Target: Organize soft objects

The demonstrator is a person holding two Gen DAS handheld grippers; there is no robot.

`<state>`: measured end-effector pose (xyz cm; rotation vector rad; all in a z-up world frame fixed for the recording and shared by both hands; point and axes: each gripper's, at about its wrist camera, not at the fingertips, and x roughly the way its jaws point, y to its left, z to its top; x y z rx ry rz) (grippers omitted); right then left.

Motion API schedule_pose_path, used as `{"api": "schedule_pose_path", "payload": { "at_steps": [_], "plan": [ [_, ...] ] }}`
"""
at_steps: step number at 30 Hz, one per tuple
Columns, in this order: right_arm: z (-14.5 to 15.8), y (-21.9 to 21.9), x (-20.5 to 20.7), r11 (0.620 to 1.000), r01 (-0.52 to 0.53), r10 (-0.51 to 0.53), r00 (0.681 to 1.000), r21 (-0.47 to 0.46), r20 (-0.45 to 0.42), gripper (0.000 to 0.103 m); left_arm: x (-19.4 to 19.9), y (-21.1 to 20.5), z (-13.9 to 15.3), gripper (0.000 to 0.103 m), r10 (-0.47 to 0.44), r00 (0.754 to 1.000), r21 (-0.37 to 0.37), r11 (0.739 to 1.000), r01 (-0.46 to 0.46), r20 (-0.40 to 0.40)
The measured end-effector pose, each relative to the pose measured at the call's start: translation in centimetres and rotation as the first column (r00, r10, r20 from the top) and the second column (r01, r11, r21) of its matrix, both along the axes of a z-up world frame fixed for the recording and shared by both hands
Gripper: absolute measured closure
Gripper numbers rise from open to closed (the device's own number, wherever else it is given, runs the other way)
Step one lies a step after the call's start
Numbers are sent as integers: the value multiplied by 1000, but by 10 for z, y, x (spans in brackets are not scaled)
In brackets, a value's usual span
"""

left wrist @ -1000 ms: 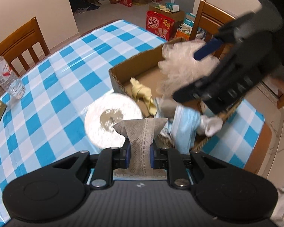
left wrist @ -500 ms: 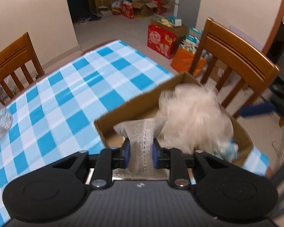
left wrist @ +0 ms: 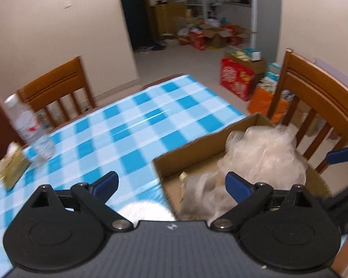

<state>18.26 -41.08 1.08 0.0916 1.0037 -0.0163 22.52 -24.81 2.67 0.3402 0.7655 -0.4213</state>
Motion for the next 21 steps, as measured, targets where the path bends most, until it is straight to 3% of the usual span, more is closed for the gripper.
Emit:
{"api": "schedule_pose_path", "payload": {
  "at_steps": [6, 10, 21],
  "plan": [
    [-5, 10, -13, 988, 143, -144, 989, -50, -27, 0, -30, 19, -1, 3, 24, 997, 19, 1000, -23, -67],
    [-4, 26, -30, 973, 199, -203, 979, -117, -21, 0, -44, 39, -1, 3, 26, 992, -26, 999, -29, -120],
    [16, 72, -83, 947, 298, -302, 953, -120, -20, 0, -74, 75, 10, 3, -3, 993, -10, 1000, 2, -116]
  ]
}}
